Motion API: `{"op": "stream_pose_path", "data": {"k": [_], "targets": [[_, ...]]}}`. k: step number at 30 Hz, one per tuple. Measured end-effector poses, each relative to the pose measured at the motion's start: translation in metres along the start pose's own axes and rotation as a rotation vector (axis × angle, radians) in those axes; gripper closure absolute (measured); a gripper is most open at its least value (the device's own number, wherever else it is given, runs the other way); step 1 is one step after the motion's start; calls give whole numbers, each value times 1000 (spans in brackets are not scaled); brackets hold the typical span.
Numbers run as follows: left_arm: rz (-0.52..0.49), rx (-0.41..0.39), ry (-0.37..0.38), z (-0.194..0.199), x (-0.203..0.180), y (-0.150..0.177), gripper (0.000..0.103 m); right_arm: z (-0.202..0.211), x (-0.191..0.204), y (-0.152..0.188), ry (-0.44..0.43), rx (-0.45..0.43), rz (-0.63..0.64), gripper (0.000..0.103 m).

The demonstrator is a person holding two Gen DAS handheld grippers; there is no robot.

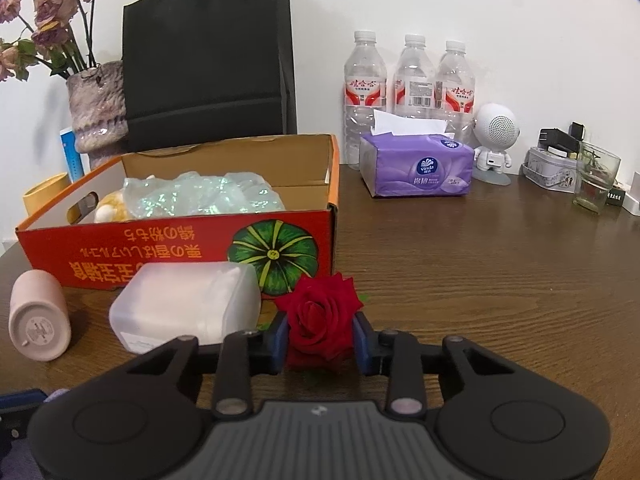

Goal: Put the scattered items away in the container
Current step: 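Lift the pouch with the left gripper while the right gripper lifts the rose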

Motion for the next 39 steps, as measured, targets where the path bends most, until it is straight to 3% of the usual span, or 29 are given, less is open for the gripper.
{"op": "stream_pose_path", "data": {"k": [17,39], "targets": [[13,-42,12,23,5,-1,94,10,-1,6,2,-1,-28,72],[140,-90,-24,53,33,2,94,54,13,20,-23,-13,-17,72]]}}
Point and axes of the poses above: each gripper's, at about its wrist camera, not at the fingertips, and z roughly against the way its jaws point, x to its left, y to its underside, the point moved 8 cm from there along -z, roughly the way its jaws point, and after that the axes turned 2 degrees about -z, right-handed, at the moved point
